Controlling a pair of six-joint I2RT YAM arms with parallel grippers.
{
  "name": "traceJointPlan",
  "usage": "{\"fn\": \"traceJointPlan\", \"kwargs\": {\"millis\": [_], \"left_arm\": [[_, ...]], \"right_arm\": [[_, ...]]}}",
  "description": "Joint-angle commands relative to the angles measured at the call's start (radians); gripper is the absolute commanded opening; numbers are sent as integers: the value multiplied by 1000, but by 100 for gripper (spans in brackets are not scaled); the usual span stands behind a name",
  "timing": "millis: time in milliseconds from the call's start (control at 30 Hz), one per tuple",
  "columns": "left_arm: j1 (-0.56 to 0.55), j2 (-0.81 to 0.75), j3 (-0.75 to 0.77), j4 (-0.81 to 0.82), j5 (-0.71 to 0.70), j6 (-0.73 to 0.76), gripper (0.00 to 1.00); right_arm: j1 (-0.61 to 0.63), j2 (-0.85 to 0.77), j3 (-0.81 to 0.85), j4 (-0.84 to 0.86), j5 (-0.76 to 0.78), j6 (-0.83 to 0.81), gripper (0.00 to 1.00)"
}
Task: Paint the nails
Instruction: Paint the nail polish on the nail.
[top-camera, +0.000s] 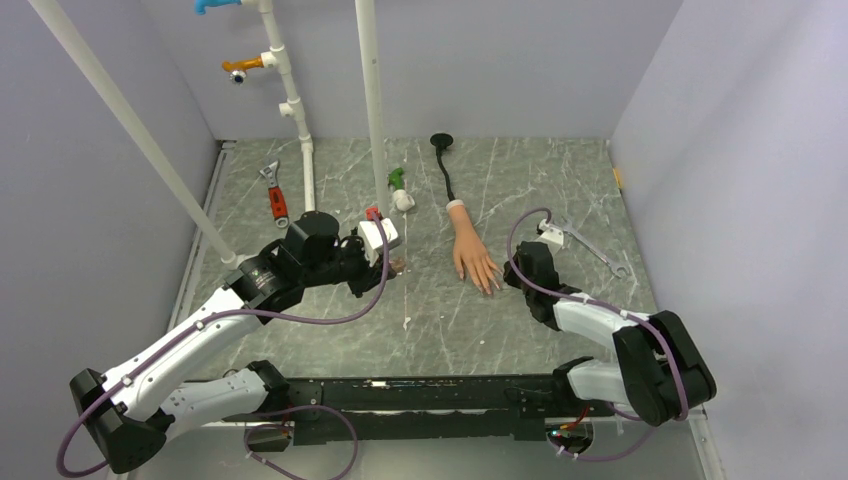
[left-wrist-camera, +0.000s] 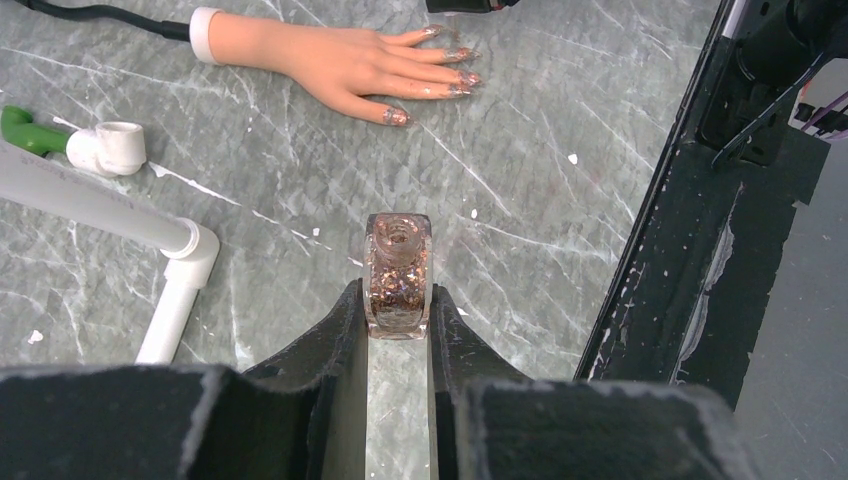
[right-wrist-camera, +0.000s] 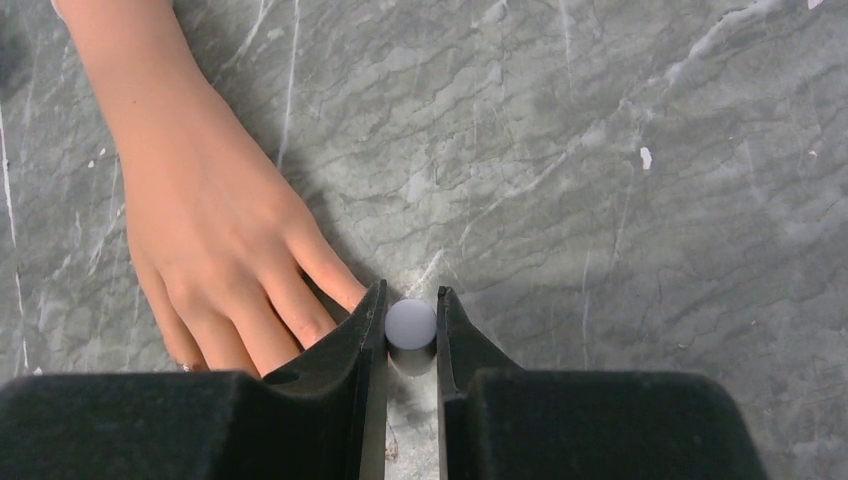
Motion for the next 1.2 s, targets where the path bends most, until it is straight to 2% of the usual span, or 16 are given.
{"fn": "traceJointPlan", "kwargs": {"millis": [0,367,1167], "left_arm": [[-4,-3,48,21,-10,14,0],[-7,-3,48,20,-14,14,0],[-5,-2,45,20,-29,19,0]], "right_arm": [[-4,-32,-7,22,-8,13,0],[-4,-39,16,21,12,-2,0],[-4,63,103,58,10,-14,0]]}}
